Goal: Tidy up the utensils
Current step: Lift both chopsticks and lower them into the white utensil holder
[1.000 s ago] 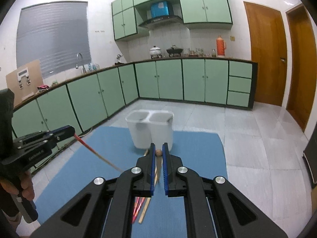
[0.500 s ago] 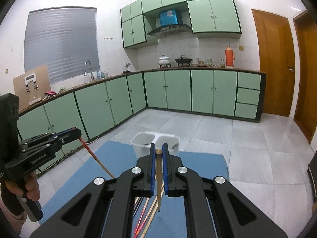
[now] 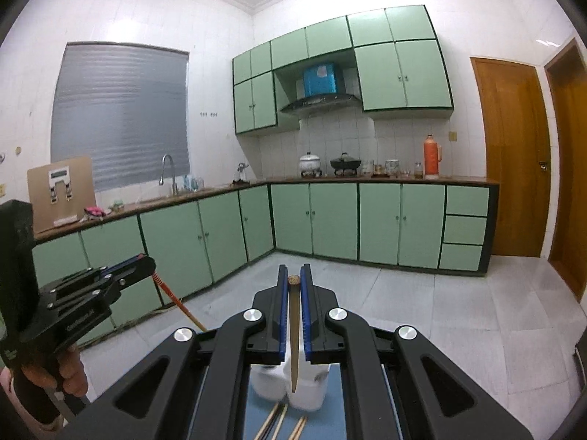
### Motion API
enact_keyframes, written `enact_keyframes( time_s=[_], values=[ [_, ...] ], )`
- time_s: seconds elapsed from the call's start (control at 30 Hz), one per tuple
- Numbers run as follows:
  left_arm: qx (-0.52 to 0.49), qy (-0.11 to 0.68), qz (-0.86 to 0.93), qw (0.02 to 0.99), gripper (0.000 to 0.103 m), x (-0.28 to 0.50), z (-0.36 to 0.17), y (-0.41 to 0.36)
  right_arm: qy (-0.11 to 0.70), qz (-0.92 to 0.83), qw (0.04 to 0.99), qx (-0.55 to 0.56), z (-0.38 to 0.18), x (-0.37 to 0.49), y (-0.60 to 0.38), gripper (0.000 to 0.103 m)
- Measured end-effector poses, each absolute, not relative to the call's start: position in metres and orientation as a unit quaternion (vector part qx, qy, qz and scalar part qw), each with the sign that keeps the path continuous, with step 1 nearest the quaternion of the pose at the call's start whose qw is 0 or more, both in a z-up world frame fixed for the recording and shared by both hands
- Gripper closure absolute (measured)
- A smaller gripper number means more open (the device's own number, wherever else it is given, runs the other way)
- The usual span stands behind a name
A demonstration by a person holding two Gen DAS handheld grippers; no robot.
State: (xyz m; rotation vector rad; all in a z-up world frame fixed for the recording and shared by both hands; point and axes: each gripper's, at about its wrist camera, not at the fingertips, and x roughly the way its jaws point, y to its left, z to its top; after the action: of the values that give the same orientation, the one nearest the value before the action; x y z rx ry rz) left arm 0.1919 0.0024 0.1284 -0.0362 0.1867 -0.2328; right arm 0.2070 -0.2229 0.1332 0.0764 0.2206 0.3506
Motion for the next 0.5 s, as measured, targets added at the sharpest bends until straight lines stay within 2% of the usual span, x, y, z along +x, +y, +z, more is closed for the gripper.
enact_keyframes(
  time_s=[0.17, 0.5],
  values=[
    [-0.017, 0.089, -0.112, 0.990, 0.098, 0.222, 0.124, -0.003, 0.117, 0.168, 0.978, 0.039, 0.126, 0.246, -0.218, 0.097],
    [-0.004, 0.121, -0.116, 0.986, 0.098, 0.292, 0.070, -0.015, 0.168, 0.164, 0.971, 0.038, 0.073, 0.304, -0.201, 0.097]
  ],
)
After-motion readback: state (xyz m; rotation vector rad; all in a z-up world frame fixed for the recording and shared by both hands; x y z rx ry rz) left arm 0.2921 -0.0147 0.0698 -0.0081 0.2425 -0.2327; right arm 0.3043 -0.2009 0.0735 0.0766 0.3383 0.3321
